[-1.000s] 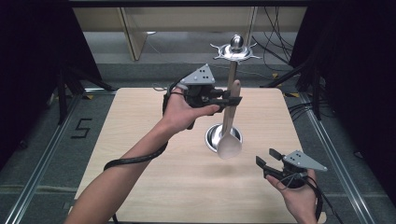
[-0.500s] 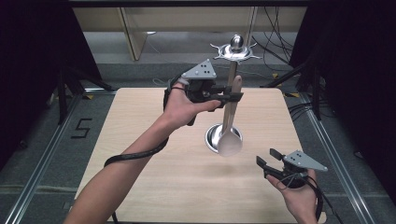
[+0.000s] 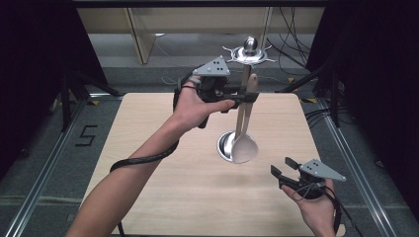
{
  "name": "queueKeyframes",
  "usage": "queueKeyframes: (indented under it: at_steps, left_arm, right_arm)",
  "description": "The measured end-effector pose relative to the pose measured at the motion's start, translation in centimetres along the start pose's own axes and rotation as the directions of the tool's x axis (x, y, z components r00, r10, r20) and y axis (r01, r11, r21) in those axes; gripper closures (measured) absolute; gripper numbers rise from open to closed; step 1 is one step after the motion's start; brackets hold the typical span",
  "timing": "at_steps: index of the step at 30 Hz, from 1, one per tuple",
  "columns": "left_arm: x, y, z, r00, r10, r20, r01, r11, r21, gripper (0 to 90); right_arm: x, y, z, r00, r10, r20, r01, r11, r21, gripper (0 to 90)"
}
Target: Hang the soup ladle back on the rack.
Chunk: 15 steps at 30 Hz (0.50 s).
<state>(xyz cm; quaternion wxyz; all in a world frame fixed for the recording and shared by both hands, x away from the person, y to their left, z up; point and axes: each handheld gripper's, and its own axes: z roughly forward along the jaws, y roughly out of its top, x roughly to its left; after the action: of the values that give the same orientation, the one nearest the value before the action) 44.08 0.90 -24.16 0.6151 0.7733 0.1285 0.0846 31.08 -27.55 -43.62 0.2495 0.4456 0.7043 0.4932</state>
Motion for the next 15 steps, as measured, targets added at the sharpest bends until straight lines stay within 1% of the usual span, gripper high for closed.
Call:
queueKeyframes:
  at_steps: [2, 7, 8, 9, 10, 11, 12, 13, 14, 15]
  left_arm:
    - [0.1, 0.1, 0.0, 1.0, -0.004, -0.001, 0.004, 1.0, 0.001, 73.4]
    - [0.1, 0.4, 0.1, 1.0, -0.008, -0.004, 0.008, 1.0, 0.005, 73.4]
    - [0.1, 0.5, 0.1, 1.0, -0.009, -0.004, 0.009, 1.0, 0.004, 73.4]
    - [0.1, 0.6, 0.1, 0.9999, -0.011, -0.002, 0.011, 0.9999, 0.002, 73.4]
    - [0.1, 0.6, 0.1, 0.9999, -0.011, -0.002, 0.011, 0.9999, 0.002, 73.4]
    - [0.1, 0.8, 0.2, 0.9999, -0.012, 0.0, 0.012, 0.9999, 0.004, 73.4]
    - [0.1, 0.8, 0.2, 0.9999, -0.012, 0.0, 0.012, 0.9999, 0.004, 73.4]
    - [0.2, 0.9, 0.2, 0.9999, -0.012, 0.001, 0.012, 0.9999, 0.003, 73.4]
    - [0.6, 1.2, 0.2, 0.9989, 0.047, 0.002, -0.047, 0.9989, 0.001, 73.4]
    - [0.3, 1.2, 0.3, 1.0, -0.009, 0.004, 0.009, 1.0, 0.001, 73.4]
  right_arm:
    - [0.1, 0.0, 0.0, 1.0, 0.007, -0.003, -0.007, 1.0, 0.003, 39.1]
    - [0.1, 0.0, 0.0, 1.0, 0.004, 0.0, -0.004, 1.0, 0.0, 39.0]
    - [0.2, 0.1, -0.2, 0.9998, 0.018, 0.005, -0.018, 1.0, 0.023, 39.0]
    - [0.0, 0.1, 0.0, 1.0, -0.009, -0.004, 0.009, 1.0, 0.0, 39.0]
    - [0.0, 0.1, 0.0, 1.0, -0.009, -0.004, 0.009, 1.0, 0.0, 39.0]
    - [0.2, 0.0, 0.0, 0.9998, 0.018, -0.005, -0.018, 1.0, 0.007, 39.0]
    - [0.2, 0.1, -0.2, 0.9998, 0.016, 0.007, -0.016, 1.0, 0.022, 39.0]
    - [0.2, 0.1, -0.2, 0.9998, 0.016, 0.007, -0.016, 1.0, 0.022, 39.0]
    - [0.2, 0.1, -0.2, 0.9999, 0.016, 0.003, -0.016, 1.0, 0.021, 39.0]
    - [0.1, 0.0, -0.1, 0.9999, 0.009, -0.004, -0.009, 1.0, 0.014, 39.0]
